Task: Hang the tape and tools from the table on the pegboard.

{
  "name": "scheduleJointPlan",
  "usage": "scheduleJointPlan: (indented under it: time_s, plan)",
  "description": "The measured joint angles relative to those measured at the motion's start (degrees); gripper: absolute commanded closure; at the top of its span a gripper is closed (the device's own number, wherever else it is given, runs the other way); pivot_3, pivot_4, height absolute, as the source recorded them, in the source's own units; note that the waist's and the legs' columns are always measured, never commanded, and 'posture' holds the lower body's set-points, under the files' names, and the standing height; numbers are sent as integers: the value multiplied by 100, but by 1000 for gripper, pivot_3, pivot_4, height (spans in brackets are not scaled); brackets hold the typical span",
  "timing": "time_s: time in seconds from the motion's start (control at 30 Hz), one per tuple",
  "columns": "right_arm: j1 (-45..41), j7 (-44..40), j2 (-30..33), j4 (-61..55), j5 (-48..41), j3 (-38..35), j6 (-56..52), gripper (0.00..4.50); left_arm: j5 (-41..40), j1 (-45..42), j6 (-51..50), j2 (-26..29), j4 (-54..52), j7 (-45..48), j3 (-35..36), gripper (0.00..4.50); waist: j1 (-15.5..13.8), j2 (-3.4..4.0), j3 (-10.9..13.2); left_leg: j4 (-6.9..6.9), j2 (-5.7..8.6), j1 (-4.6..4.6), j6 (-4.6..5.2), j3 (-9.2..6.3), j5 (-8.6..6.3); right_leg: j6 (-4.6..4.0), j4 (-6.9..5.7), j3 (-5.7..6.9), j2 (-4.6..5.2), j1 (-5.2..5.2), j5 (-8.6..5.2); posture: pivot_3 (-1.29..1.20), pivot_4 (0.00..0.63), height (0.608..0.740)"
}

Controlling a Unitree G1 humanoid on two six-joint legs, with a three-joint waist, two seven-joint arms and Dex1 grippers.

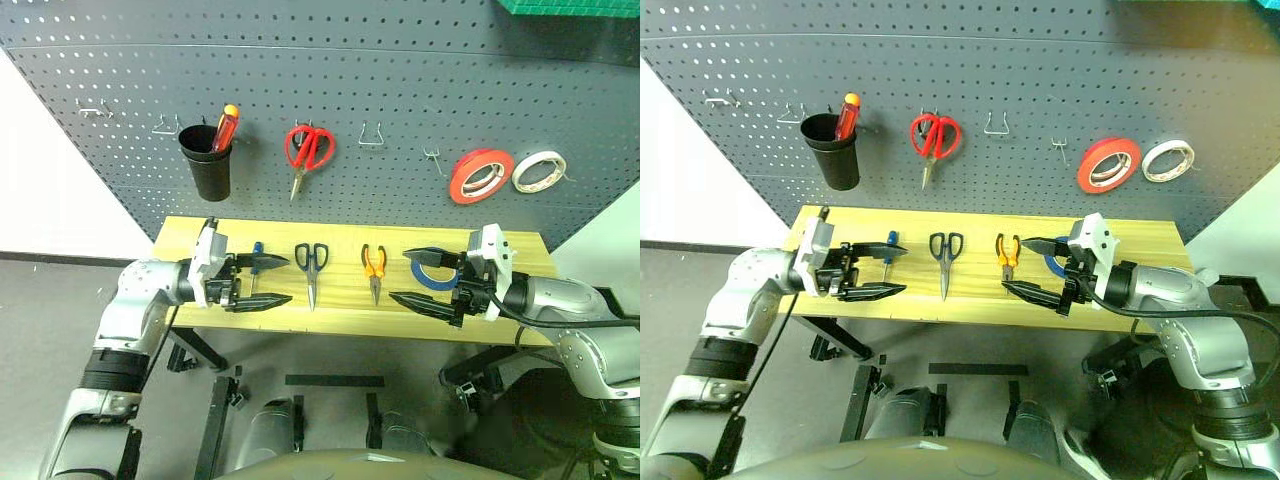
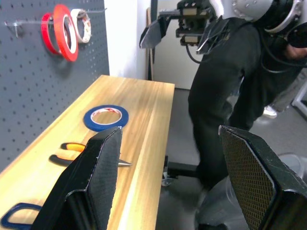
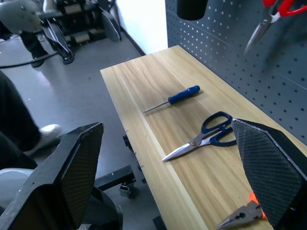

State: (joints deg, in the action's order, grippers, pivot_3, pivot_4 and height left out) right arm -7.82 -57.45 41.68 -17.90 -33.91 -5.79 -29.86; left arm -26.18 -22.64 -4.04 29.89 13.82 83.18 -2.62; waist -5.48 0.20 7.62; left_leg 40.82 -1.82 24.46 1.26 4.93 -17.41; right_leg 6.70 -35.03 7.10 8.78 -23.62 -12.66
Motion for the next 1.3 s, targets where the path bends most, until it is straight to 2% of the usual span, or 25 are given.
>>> scheduleJointPlan:
  time_s: [0.4, 0.67, 0.87, 1.07, 1.3]
  plan:
    - [138, 391, 42, 35, 25, -56, -205, 0, 67, -94, 157, -43, 122, 250, -20, 1099, 23, 3, 4, -2, 0, 4, 0, 5, 0, -1, 2, -1, 3, -4, 0, 96, 118, 711]
    - [185, 738, 184, 246, 394, 3, -391, 0, 442, -633, 467, -209, 875, 301, -240, 1099, 62, 4, 67, -2, -1, 2, 4, 3, -2, -21, -1, -3, 2, -6, -12, 91, 189, 711]
    - [-168, 996, 189, 630, 714, 231, -617, 0, 887, -944, 982, -656, 1726, 146, -465, 1099, 176, -15, 334, 1, -2, 10, 6, 2, -2, -18, -9, -6, 6, -16, -9, 82, 261, 711]
    - [-687, 1162, 227, 1346, 1310, 563, -669, 0, 1065, -1504, 1220, -837, 2284, 69, -466, 1099, 213, -24, 648, 9, -1, 51, -11, 18, 9, -7, -28, -25, 7, -73, -2, 110, 347, 711]
    - [-1434, 1047, 231, 2239, 1765, 900, -689, 0, 1341, -1830, 1227, -1032, 2460, -135, -577, 1099, 196, -17, 1078, 15, 3, 101, -25, 21, 18, -5, -49, -24, 9, -120, -1, 125, 416, 711]
